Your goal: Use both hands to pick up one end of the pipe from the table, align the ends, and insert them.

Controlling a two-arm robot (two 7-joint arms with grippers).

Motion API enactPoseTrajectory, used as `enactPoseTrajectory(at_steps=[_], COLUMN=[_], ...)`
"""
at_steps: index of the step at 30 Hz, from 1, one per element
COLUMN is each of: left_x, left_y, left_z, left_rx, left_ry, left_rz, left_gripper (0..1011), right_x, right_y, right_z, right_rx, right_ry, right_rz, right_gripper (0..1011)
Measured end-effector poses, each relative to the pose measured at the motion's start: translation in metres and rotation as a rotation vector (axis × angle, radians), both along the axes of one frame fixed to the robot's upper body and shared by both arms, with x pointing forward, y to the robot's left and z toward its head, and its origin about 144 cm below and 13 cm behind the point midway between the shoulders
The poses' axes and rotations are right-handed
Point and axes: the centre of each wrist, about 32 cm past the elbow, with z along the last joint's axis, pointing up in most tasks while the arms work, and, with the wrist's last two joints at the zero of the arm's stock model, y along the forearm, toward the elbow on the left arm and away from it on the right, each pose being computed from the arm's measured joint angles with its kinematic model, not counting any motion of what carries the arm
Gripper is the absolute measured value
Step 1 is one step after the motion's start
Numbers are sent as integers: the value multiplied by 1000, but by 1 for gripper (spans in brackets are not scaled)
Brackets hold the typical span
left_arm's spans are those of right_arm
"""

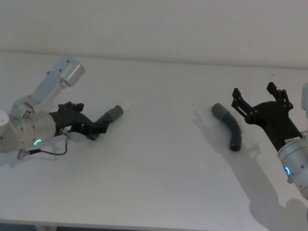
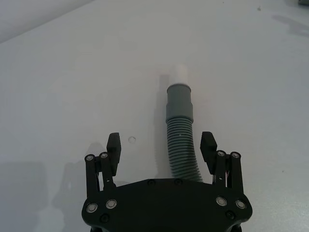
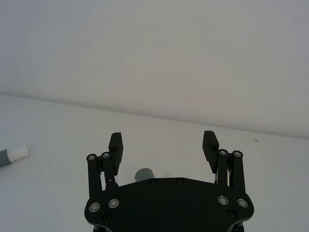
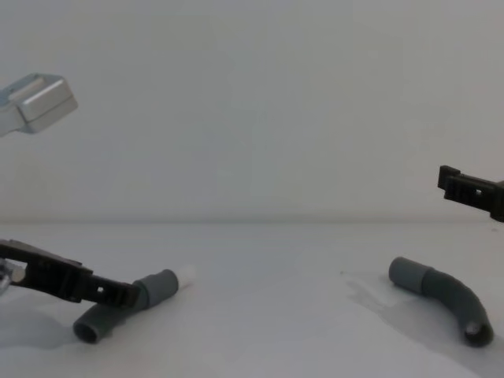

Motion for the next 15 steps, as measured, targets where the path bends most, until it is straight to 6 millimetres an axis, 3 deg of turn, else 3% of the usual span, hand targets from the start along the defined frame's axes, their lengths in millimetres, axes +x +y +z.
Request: enactPoseTrajectory(at_steps=[15], left_x=[11], left_y=[1], left_z=[3], left_rx=[27], left_ry=[21], left_rz=[-43], left_gripper=[1002], right_x=[0], right_y=[0], right_z=[0], right_rx=[0], right_ry=[0], right_rz=[0], right_gripper=[1004])
